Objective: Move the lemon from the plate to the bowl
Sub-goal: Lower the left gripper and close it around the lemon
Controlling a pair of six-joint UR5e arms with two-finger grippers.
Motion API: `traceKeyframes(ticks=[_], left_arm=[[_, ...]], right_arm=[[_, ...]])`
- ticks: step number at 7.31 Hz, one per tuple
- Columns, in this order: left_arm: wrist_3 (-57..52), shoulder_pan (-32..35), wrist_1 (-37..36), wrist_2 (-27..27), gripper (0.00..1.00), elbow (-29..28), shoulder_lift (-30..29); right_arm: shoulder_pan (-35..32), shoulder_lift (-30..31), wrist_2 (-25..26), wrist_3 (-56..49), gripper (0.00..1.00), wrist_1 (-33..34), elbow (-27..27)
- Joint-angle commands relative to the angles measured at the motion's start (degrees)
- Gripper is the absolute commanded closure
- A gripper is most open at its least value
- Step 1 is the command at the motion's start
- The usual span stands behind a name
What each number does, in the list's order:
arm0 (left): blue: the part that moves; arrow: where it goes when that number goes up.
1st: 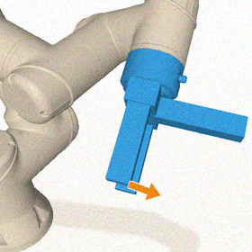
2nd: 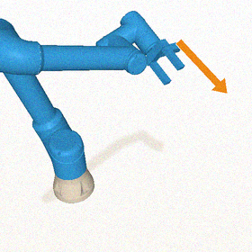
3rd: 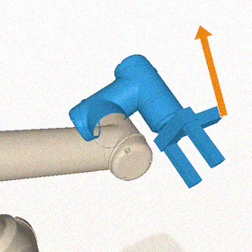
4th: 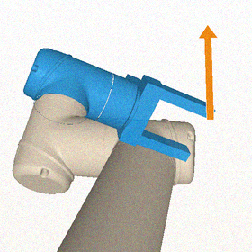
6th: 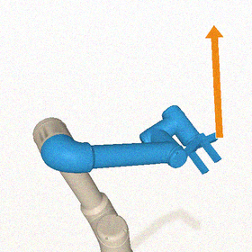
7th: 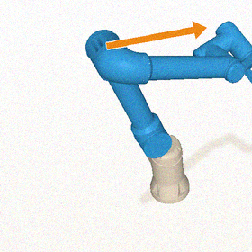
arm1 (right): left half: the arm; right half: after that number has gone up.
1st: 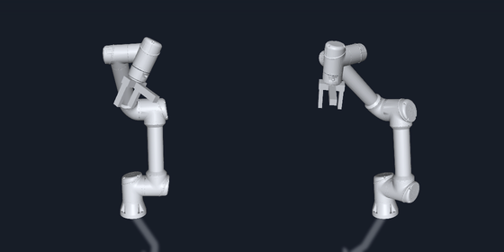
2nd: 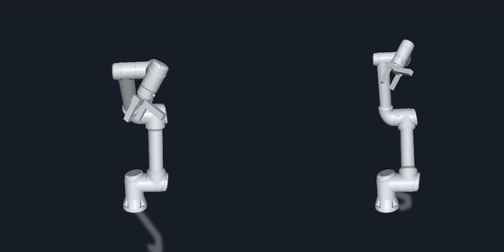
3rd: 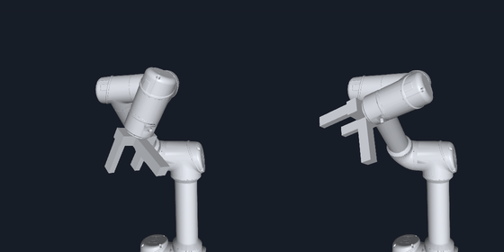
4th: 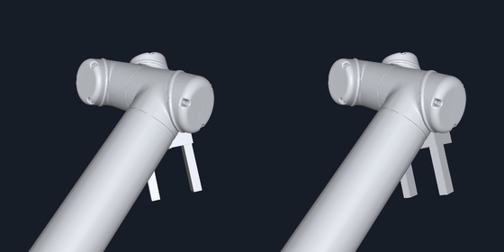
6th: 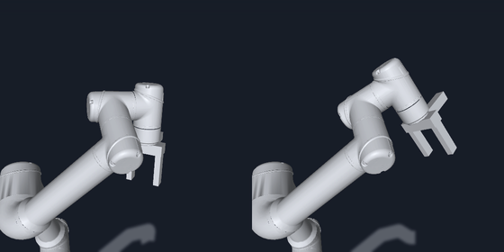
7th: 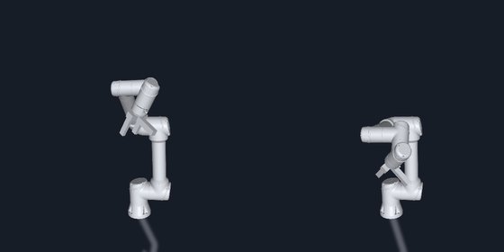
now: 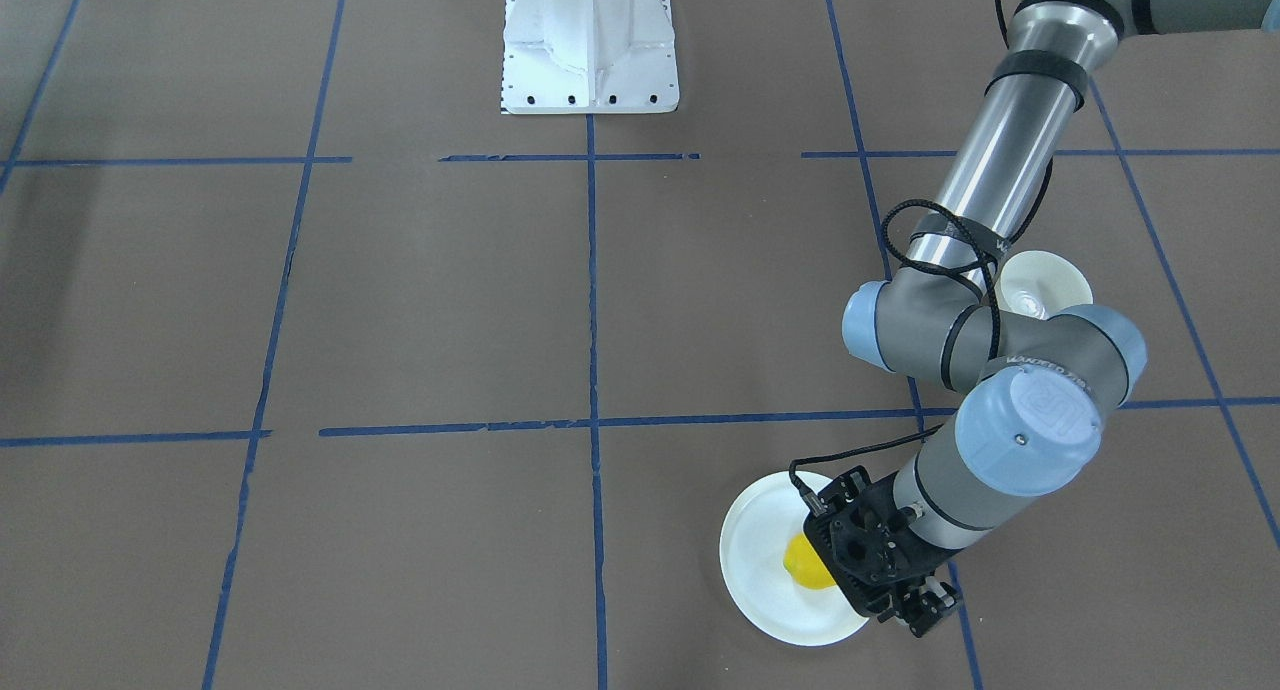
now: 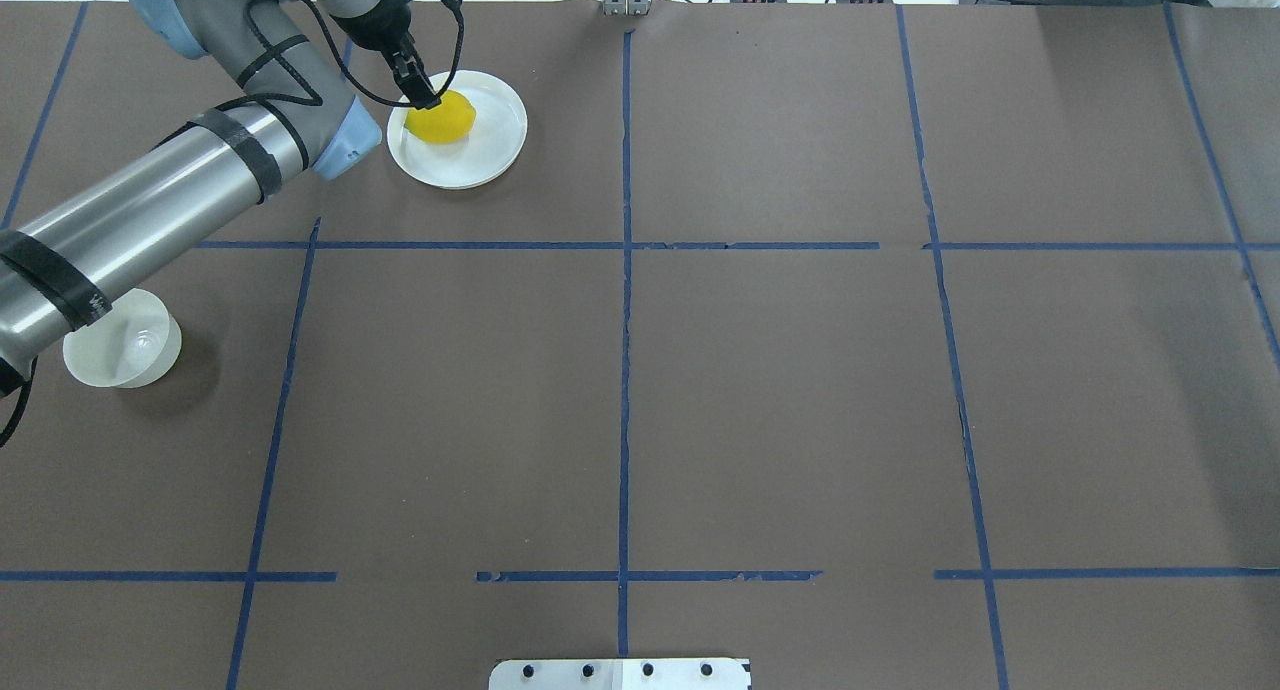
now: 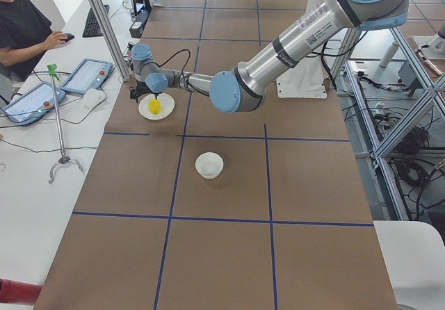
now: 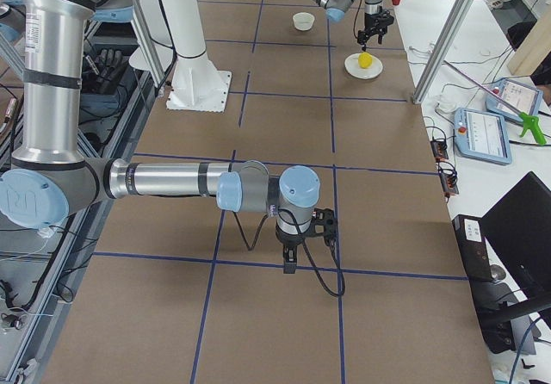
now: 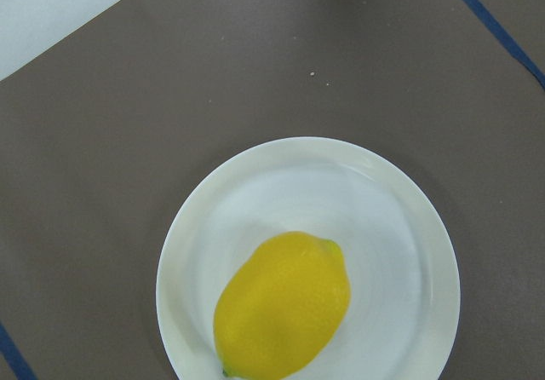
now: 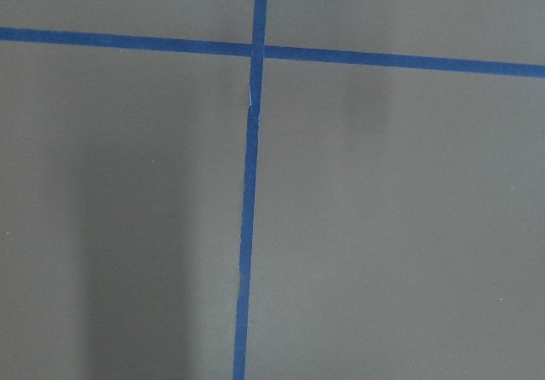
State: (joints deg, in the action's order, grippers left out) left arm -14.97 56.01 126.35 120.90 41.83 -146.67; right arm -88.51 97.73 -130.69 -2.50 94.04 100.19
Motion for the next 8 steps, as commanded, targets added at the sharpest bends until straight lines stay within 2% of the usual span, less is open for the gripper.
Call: traceKeyframes(ticks=[1, 7, 8], left_arm=[[-2.1, -0.8, 0.6, -0.1, 0.02, -1.7, -0.3], [-1.4, -3.3, 4.6, -2.8, 0.03, -4.9, -0.4], [-0.3, -3.3, 4.7, -2.8, 0.36, -4.8, -0.4]], right_arm=[[0.0, 0.0, 0.0, 0.0, 0.00, 0.0, 0.0], [0.0, 0.0, 0.0, 0.0, 0.00, 0.0, -0.1], [0.0, 0.0, 0.0, 0.0, 0.00, 0.0, 0.0]])
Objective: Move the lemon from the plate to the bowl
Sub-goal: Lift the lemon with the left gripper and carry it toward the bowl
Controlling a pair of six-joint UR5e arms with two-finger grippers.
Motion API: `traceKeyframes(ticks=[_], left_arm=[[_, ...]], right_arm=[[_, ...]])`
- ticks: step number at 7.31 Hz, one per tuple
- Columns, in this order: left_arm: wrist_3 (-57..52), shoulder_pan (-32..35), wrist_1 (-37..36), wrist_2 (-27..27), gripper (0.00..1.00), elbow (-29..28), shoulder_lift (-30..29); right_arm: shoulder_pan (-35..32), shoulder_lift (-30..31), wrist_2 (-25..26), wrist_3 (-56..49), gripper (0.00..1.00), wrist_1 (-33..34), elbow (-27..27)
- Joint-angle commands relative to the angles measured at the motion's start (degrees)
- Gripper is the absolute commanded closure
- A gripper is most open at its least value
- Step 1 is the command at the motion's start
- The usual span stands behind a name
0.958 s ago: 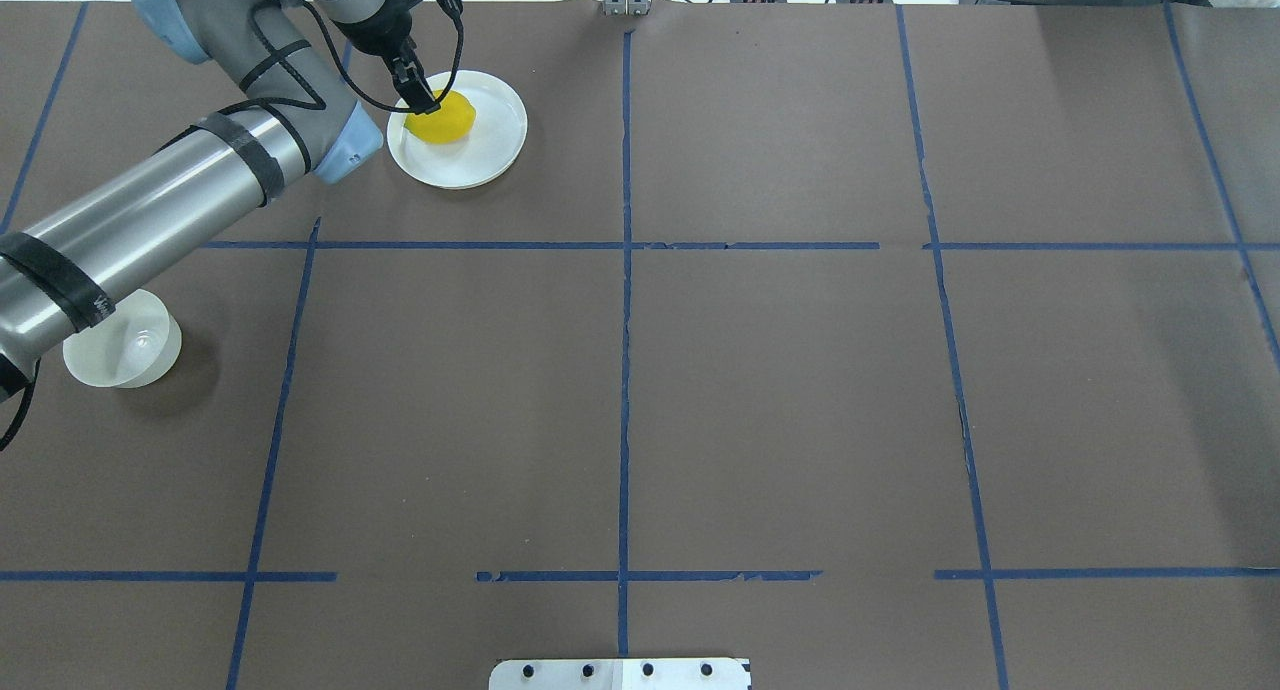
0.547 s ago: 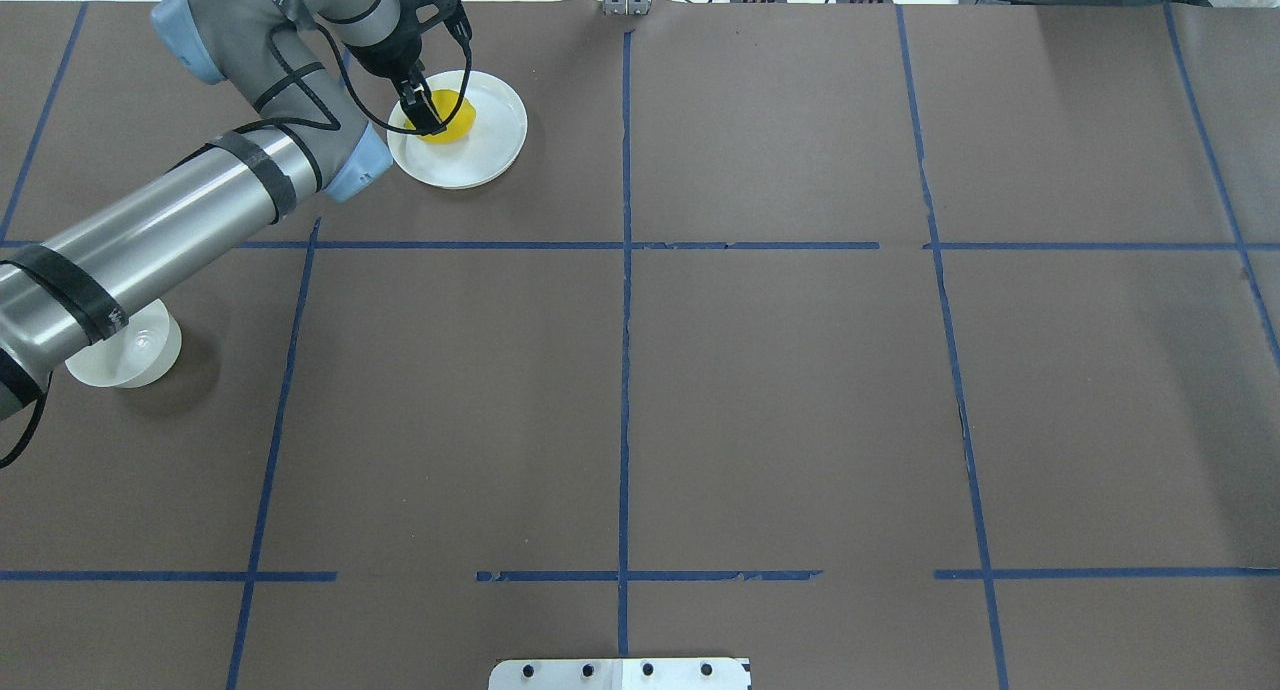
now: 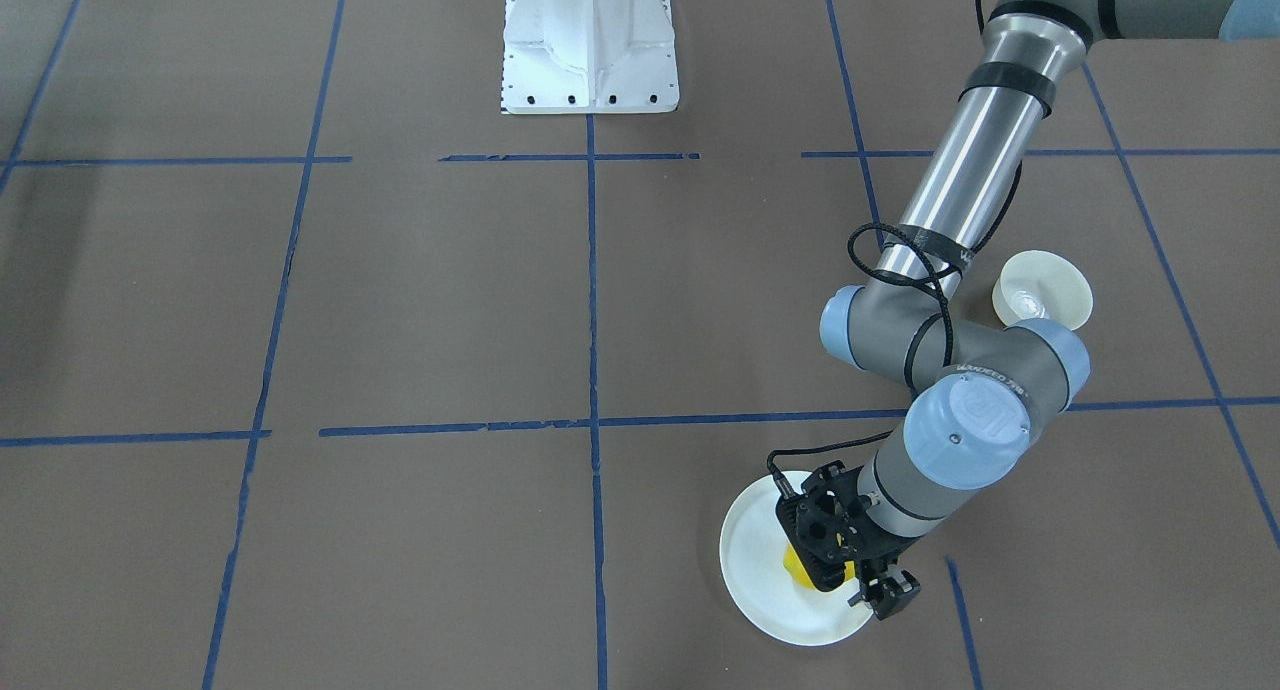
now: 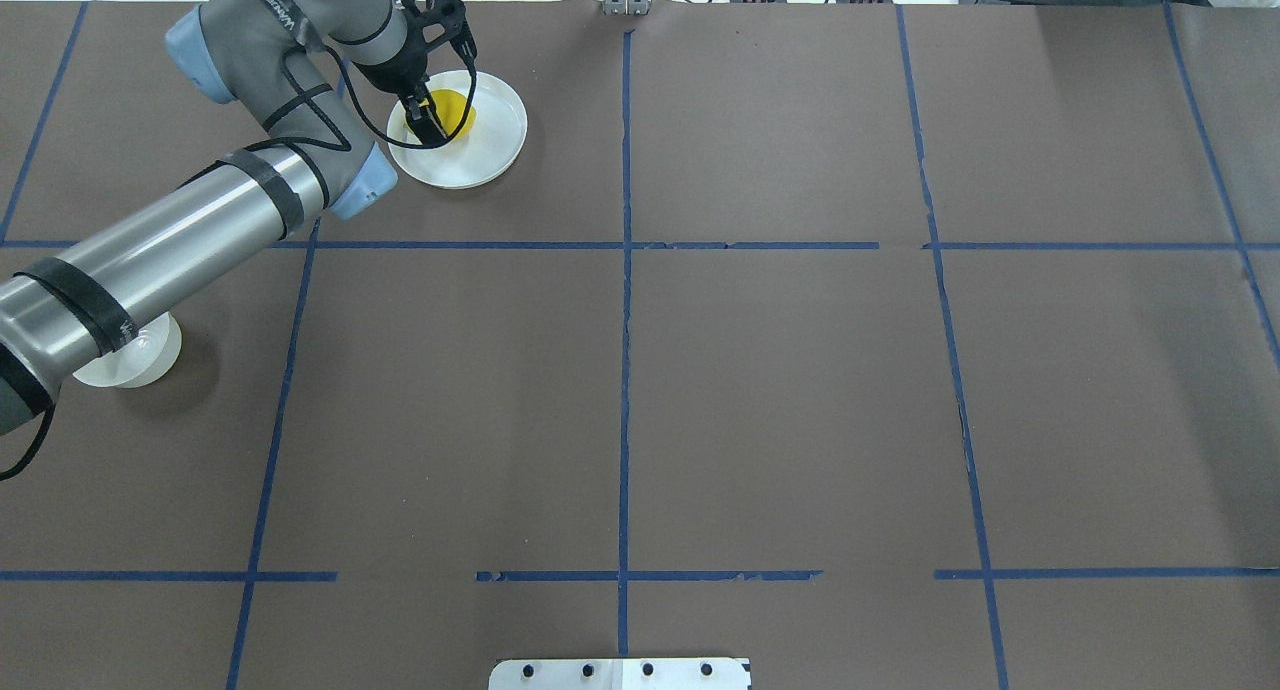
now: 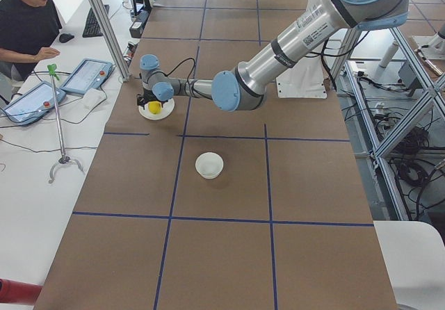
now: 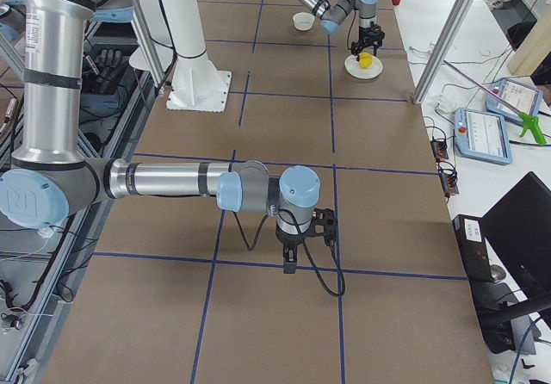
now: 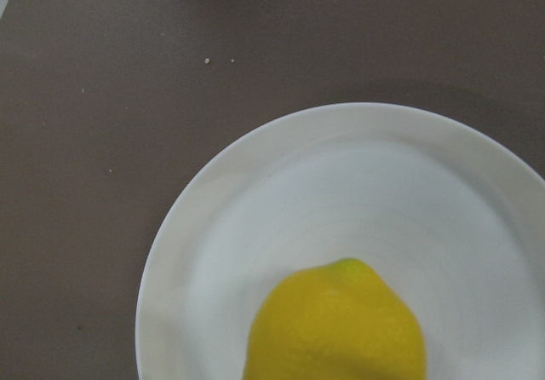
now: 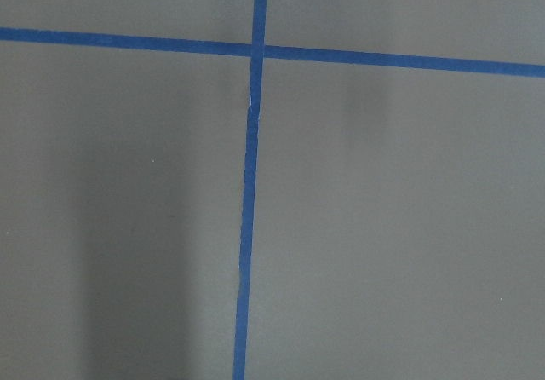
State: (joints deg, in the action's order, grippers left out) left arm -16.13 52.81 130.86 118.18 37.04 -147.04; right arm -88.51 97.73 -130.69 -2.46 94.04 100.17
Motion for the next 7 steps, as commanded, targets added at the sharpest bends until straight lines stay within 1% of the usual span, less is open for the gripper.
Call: traceKeyframes(ticks=[1, 2, 4, 5, 6, 7], left_arm=[[3.3, 0.1, 0.2, 0.3, 0.90, 0.1, 0.0], [3.9, 0.8, 0.2, 0.8, 1.00, 0.9, 0.0], [4.4, 5.5, -2.0, 10.9, 1.00, 2.8, 0.5], [5.2, 8.0, -6.3, 13.2, 1.00, 9.2, 3.8], [5.7, 9.8, -11.3, 13.2, 1.00, 19.3, 10.0], [9.9, 11.5, -13.0, 13.3, 1.00, 25.0, 14.9]], right_arm=[[0.0, 0.0, 0.0, 0.0, 0.00, 0.0, -0.1], [0.0, 0.0, 0.0, 0.0, 0.00, 0.0, -0.1], [0.0, 0.0, 0.0, 0.0, 0.00, 0.0, -0.1], [0.0, 0.0, 0.0, 0.0, 0.00, 0.0, -0.1], [0.0, 0.0, 0.0, 0.0, 0.00, 0.0, -0.1], [0.0, 0.0, 0.0, 0.0, 0.00, 0.0, 0.0]])
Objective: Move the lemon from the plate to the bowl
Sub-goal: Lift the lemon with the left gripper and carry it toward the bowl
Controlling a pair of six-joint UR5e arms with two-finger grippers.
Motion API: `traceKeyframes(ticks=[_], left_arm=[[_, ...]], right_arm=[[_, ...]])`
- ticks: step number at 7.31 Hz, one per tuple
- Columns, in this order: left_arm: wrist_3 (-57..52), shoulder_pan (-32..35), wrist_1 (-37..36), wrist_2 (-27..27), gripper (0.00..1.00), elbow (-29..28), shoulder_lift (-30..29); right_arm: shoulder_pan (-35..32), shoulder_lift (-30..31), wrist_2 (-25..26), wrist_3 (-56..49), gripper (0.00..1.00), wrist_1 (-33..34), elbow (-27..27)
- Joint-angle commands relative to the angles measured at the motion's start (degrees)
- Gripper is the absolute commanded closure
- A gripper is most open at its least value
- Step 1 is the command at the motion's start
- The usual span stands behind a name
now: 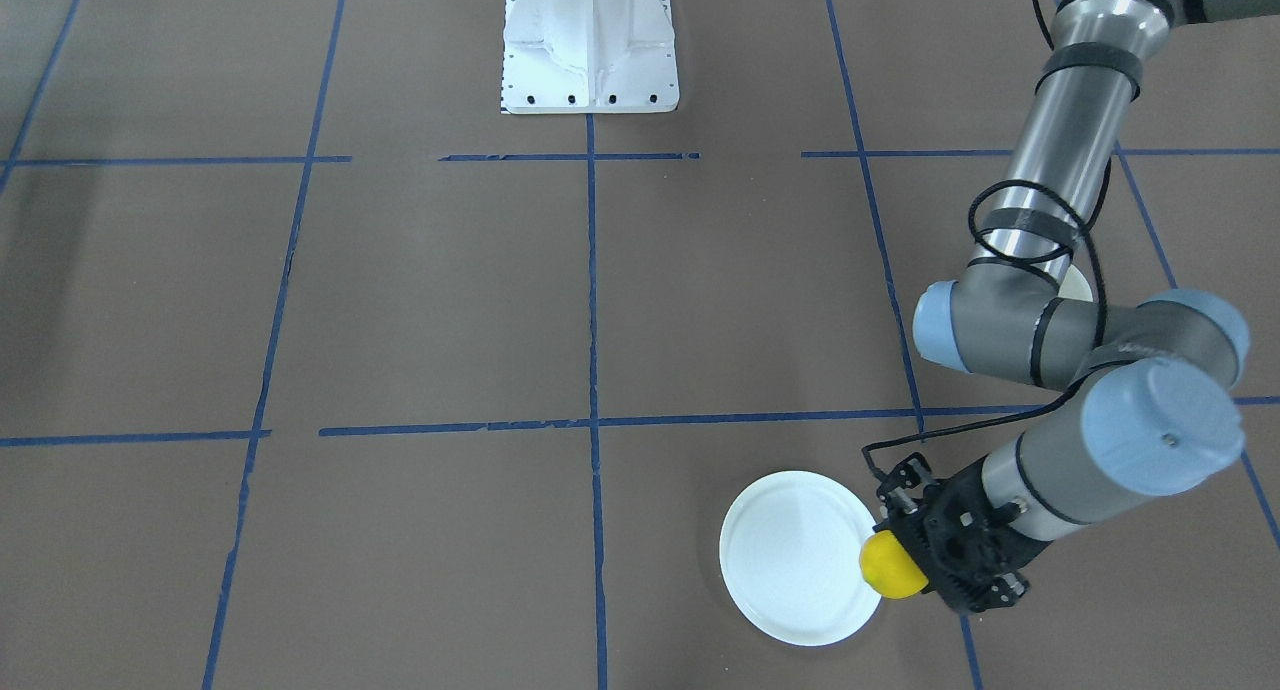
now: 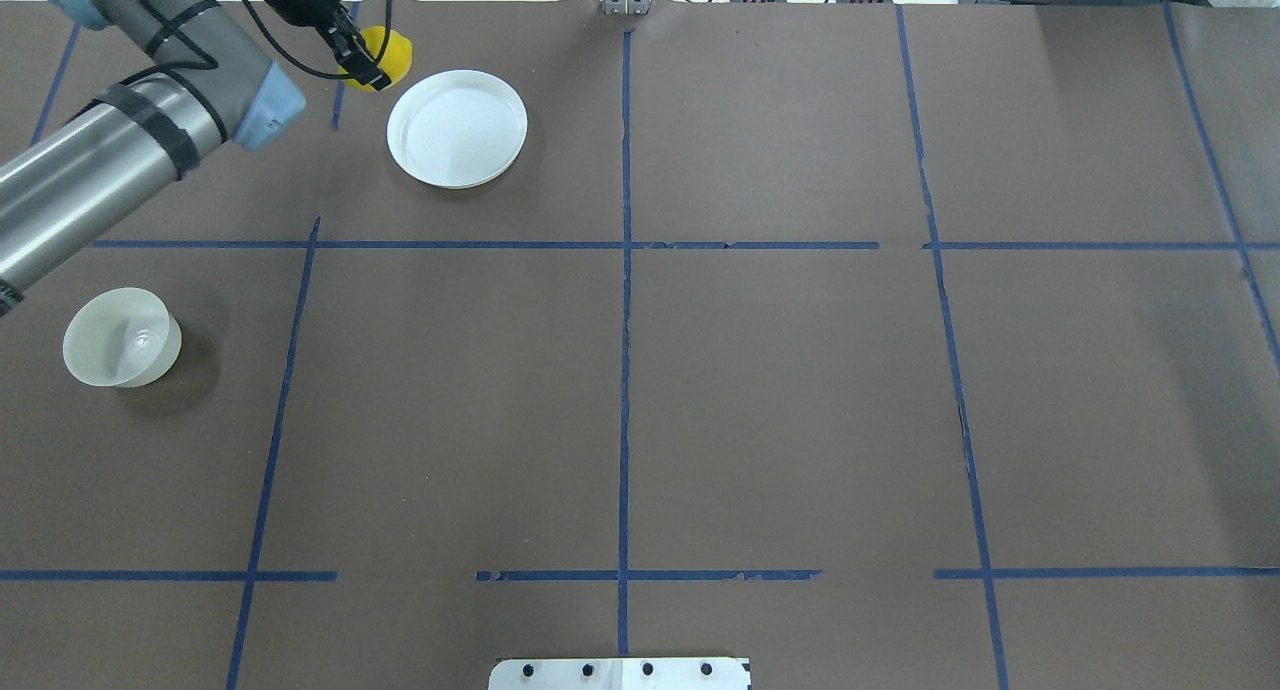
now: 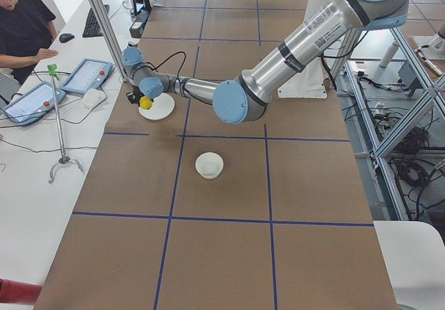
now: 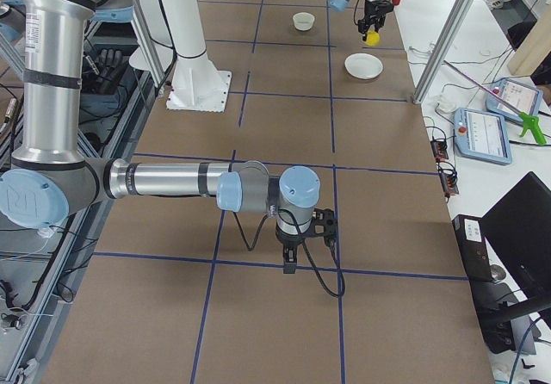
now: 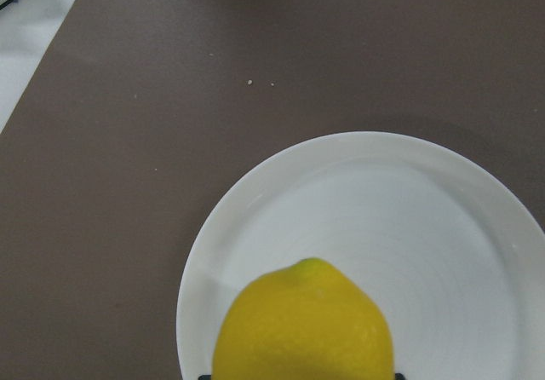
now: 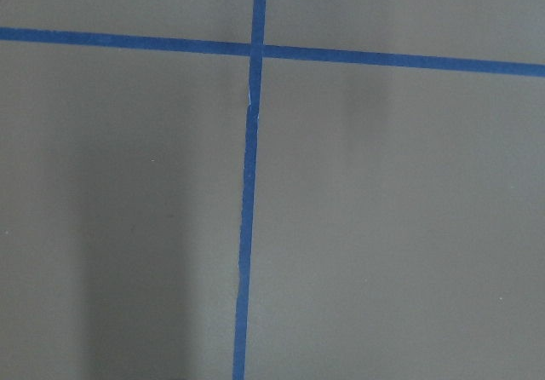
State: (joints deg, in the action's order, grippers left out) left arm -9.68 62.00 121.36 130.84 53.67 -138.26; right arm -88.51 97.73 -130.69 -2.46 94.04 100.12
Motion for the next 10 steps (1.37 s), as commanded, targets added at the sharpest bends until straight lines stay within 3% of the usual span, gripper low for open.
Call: traceKeyframes(ticks=[1, 4, 6, 8, 10], left_arm=[[10.5, 5.2, -3.6, 0.7, 0.98, 10.4, 8.3], [25.9, 7.5, -9.0, 0.6, 1.00, 33.7, 27.7], [40.6, 7.3, -8.9, 0.6, 1.00, 44.5, 39.5], [48.7, 5.9, -8.0, 0.3, 1.00, 47.5, 45.1], [56.0, -2.4, -4.4, -4.6, 1.00, 47.6, 47.7]], right_arm=[[0.0, 0.0, 0.0, 0.0, 0.00, 0.0, 0.1], [0.0, 0.0, 0.0, 0.0, 0.00, 0.0, 0.0], [0.0, 0.0, 0.0, 0.0, 0.00, 0.0, 0.0], [0.0, 0.0, 0.0, 0.0, 0.00, 0.0, 0.0], [0.0, 0.0, 0.1, 0.0, 0.00, 0.0, 0.0]])
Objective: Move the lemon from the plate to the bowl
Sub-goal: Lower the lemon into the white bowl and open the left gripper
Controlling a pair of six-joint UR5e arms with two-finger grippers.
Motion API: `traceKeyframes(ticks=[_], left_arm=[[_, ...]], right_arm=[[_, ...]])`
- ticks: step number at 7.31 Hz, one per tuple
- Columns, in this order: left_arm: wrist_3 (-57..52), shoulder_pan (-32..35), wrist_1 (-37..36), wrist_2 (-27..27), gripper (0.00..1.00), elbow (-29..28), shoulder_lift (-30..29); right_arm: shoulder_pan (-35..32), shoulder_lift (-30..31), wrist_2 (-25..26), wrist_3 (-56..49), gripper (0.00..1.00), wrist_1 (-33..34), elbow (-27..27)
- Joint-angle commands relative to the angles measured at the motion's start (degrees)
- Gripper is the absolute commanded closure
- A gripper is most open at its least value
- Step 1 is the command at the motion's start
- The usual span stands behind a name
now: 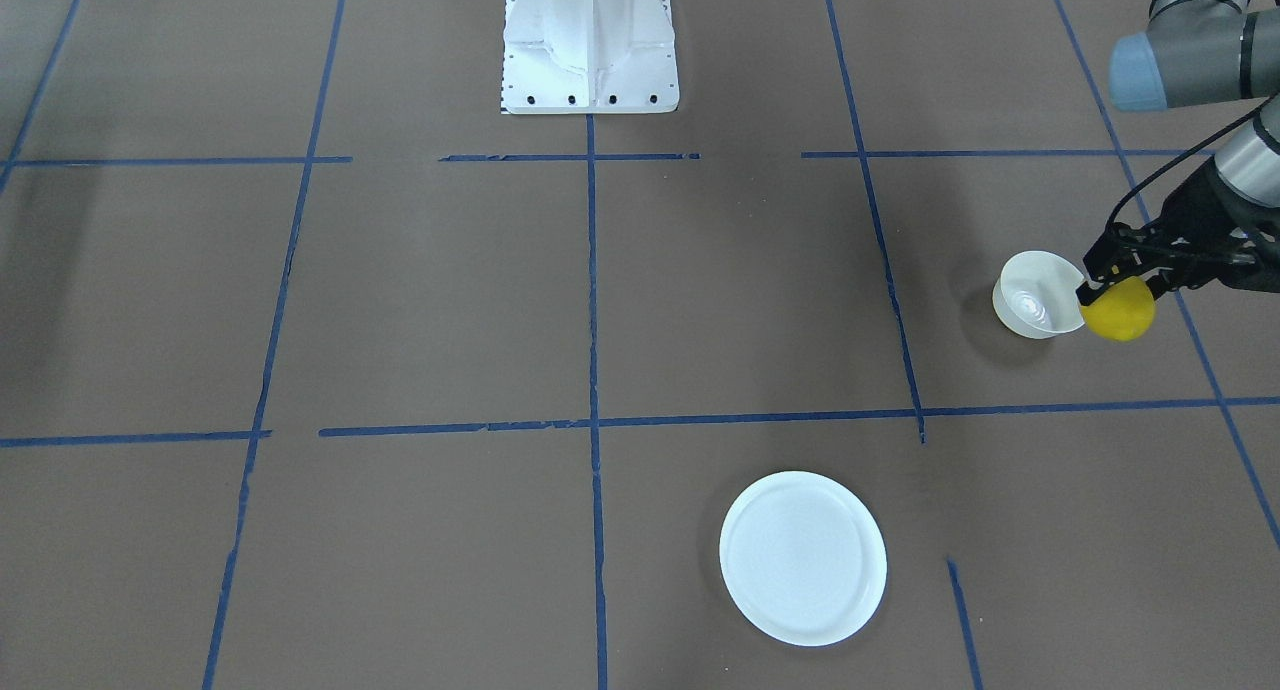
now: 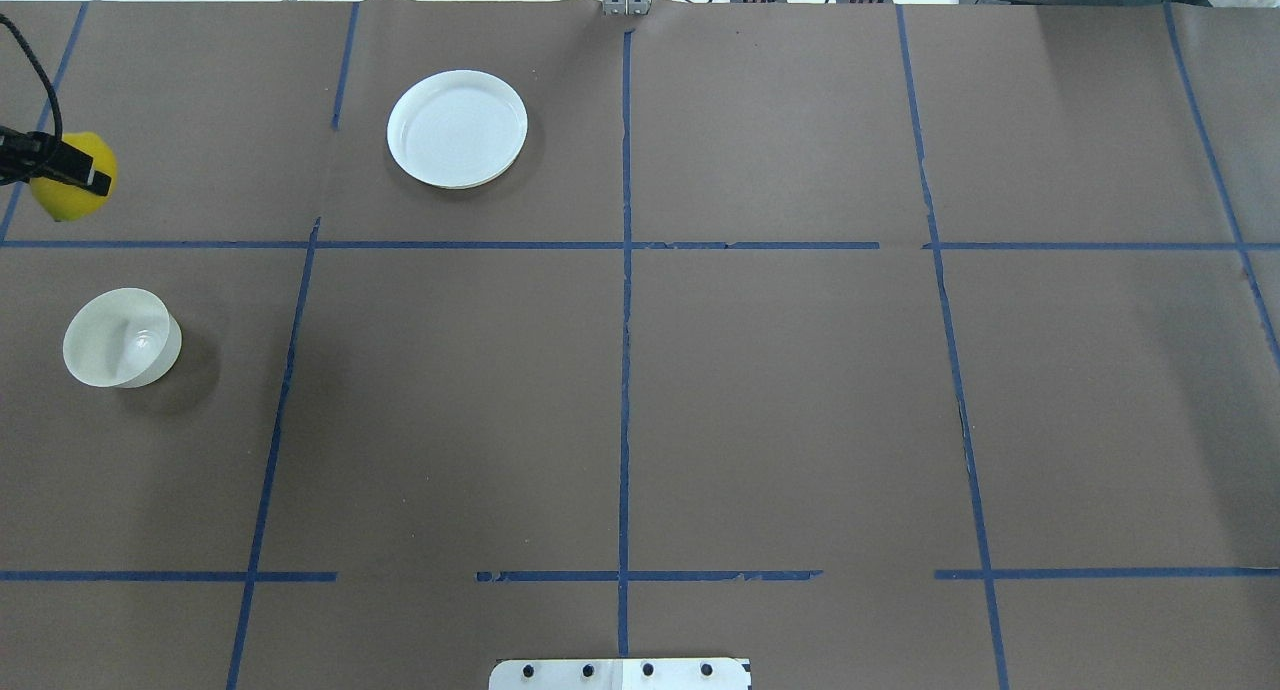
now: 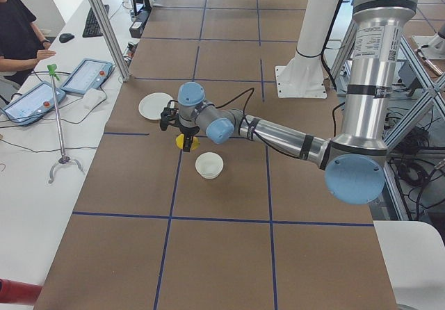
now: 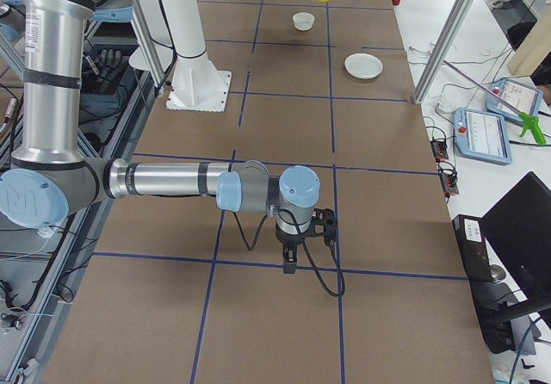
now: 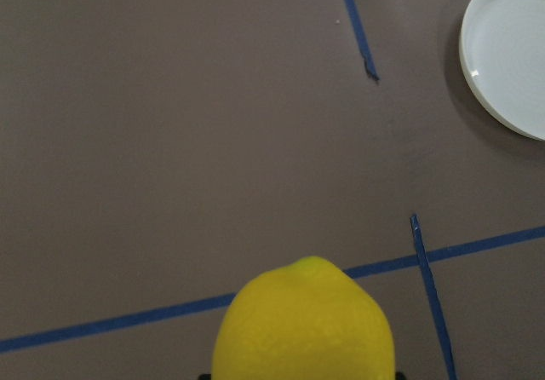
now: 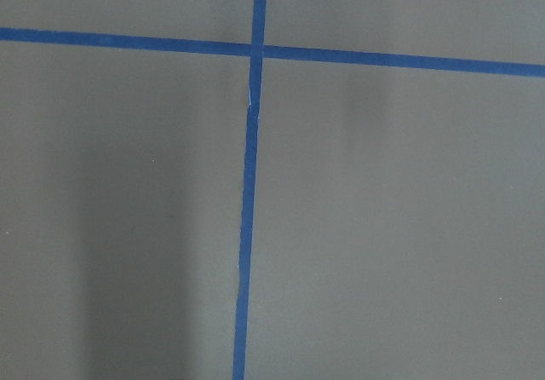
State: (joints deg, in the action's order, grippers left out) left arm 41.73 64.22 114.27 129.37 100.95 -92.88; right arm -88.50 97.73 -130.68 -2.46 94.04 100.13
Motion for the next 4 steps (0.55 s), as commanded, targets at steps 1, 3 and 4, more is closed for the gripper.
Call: traceKeyframes(ticks=[1, 3, 4], left_arm=[[8.0, -6.7, 7.6, -3.9, 1.00, 0.2, 4.9], [8.5, -7.0, 11.0, -3.9, 1.00, -0.5, 7.7], [8.2, -7.1, 11.0, -3.9, 1.00, -1.0, 7.7]], right_arm=[[0.0, 0.0, 0.0, 0.0, 0.00, 0.0, 0.0], [0.0, 0.0, 0.0, 0.0, 0.00, 0.0, 0.0], [0.0, 0.0, 0.0, 0.0, 0.00, 0.0, 0.0]])
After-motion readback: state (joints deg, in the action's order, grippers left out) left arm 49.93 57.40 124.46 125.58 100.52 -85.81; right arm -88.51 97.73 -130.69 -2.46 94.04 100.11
